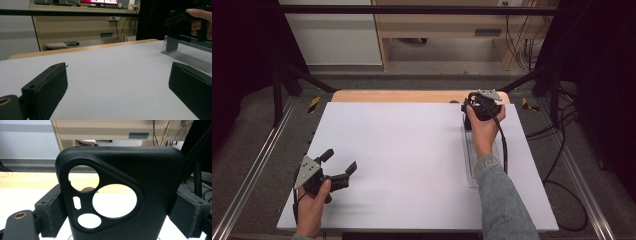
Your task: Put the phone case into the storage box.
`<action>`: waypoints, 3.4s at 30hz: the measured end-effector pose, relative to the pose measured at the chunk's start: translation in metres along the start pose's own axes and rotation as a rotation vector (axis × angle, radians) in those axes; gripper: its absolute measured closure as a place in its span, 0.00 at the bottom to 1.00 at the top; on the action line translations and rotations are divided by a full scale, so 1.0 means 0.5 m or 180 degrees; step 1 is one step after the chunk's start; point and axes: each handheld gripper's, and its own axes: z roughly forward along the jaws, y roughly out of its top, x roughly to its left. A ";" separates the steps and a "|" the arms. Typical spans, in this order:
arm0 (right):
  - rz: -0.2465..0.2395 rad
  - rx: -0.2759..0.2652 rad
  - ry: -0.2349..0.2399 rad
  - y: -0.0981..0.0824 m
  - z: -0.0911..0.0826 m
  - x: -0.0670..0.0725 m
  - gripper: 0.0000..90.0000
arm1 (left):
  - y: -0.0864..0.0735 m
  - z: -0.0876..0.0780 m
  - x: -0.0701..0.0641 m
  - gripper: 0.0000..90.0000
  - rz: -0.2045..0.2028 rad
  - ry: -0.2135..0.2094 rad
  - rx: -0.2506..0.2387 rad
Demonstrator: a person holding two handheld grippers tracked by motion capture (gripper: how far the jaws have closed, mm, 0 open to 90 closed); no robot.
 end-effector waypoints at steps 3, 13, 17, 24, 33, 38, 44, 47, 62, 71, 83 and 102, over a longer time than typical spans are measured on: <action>0.0006 -0.0010 0.0005 -0.001 0.001 0.002 0.15 | 0.000 0.000 0.000 0.03 -0.0001 0.0001 -0.0001; 0.0029 -0.0042 0.0028 0.000 0.003 0.000 0.15 | 0.001 -0.001 0.000 0.03 0.0003 -0.0003 -0.0008; 0.0026 -0.0032 0.0054 -0.001 0.003 -0.001 0.14 | 0.001 -0.002 0.000 0.03 0.0002 -0.0003 -0.0007; 0.0013 -0.0030 0.0069 -0.003 0.006 0.003 0.14 | 0.000 -0.001 0.000 0.03 0.0006 -0.0007 -0.0005; 0.0031 -0.0002 0.0104 -0.004 0.008 0.002 0.14 | 0.000 -0.001 -0.001 0.02 0.0014 -0.0013 0.0003; 0.0003 0.0001 0.0110 -0.005 0.008 0.002 0.14 | 0.000 0.000 -0.001 0.03 0.0015 -0.0011 0.0010; -0.0015 -0.0002 0.0099 -0.005 0.008 0.004 0.14 | 0.000 -0.001 -0.001 0.03 0.0015 -0.0009 0.0004; -0.0020 0.0000 0.0105 -0.005 0.008 0.004 0.14 | 0.000 -0.001 -0.001 0.02 0.0014 -0.0010 0.0001; -0.0040 0.0029 0.0127 -0.005 0.008 0.006 0.14 | 0.000 -0.001 -0.002 0.03 0.0025 -0.0024 0.0018; -0.0018 0.0034 0.0142 -0.004 0.009 0.005 0.13 | 0.000 -0.001 -0.003 0.03 0.0023 -0.0032 0.0023; 0.0015 0.0060 0.0167 -0.005 0.009 0.004 0.12 | 0.000 -0.001 -0.004 0.03 0.0012 -0.0032 0.0016; 0.0041 0.0077 0.0239 -0.006 0.009 0.004 0.04 | 0.002 -0.002 -0.004 0.03 0.0035 -0.0029 0.0010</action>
